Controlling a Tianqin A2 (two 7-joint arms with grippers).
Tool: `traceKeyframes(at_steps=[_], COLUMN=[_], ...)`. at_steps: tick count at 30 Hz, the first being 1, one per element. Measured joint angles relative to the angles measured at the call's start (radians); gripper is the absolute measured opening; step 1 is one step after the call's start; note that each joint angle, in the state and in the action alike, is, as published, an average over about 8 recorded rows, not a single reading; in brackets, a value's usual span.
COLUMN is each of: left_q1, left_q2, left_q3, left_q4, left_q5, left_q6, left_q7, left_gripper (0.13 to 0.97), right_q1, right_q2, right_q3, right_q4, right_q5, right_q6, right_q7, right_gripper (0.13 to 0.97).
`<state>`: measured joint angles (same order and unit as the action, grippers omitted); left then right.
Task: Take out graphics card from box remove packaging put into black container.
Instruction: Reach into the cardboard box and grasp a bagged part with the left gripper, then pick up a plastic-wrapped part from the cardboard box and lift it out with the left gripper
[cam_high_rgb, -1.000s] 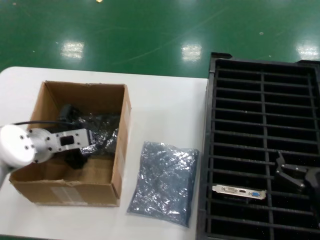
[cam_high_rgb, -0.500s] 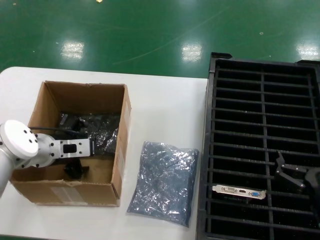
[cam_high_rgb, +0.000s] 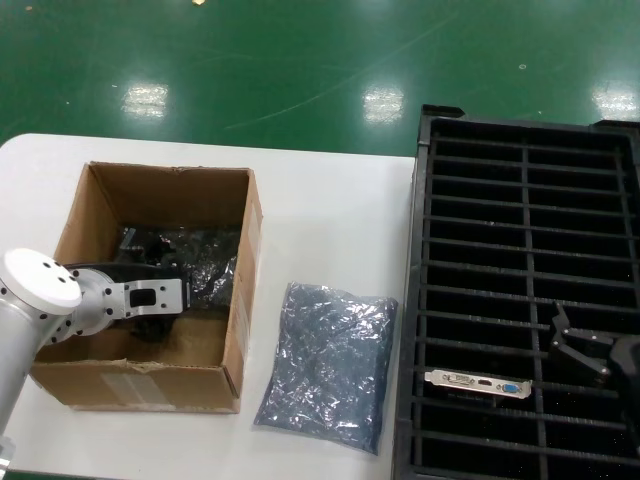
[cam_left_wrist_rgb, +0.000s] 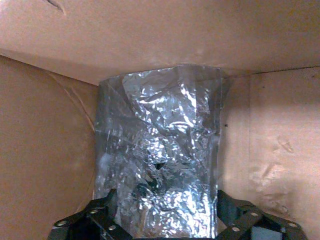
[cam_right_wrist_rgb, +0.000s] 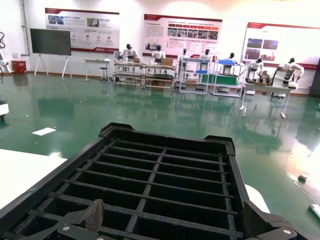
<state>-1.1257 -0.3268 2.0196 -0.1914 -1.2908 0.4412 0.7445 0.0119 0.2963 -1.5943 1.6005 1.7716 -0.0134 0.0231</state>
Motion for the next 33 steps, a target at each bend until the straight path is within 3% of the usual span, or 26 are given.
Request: traceKeyframes(at_steps=[7, 11, 17, 22, 28, 33], left_q1=[0.011, 0.026, 0.052, 0.092, 0.157, 0.197], left_q2=[0.004, 0.0, -0.01, -0.034, -0.08, -0.107], left_q3=[-0.019, -0.029, -0.036, -0.021, 0.006, 0.014], left_q4=[0.0, -0.018, -0.053, -0.136, -0.29, -0.39], left_q5=[-0.031, -0.047, -0.06, -0.033, 0.043, 0.104], left_q6=[-0.022, -0.032, -0.043, -0.047, -0.056, -0.07], left_q7=[0.062, 0.088, 0.1, 0.039, -0.093, -0.181], left_gripper=[0.569, 0.569, 0.415, 0.328, 0.224, 0.187], right_q1=[0.0, 0.0, 0.0, 0.0, 0.0, 0.0], right_q2=[0.0, 0.0, 0.0, 0.0, 0.0, 0.0], right_q3=[0.0, 0.0, 0.0, 0.0, 0.0, 0.0], right_q4=[0.0, 0.0, 0.0, 0.0, 0.0, 0.0], right_q5=[0.0, 0.0, 0.0, 0.0, 0.0, 0.0], right_q6=[0.0, 0.0, 0.0, 0.0, 0.0, 0.0], right_q7=[0.0, 0.0, 0.0, 0.0, 0.0, 0.0], right_gripper=[0.966, 0.966, 0.966, 0.966, 0.966, 0.966])
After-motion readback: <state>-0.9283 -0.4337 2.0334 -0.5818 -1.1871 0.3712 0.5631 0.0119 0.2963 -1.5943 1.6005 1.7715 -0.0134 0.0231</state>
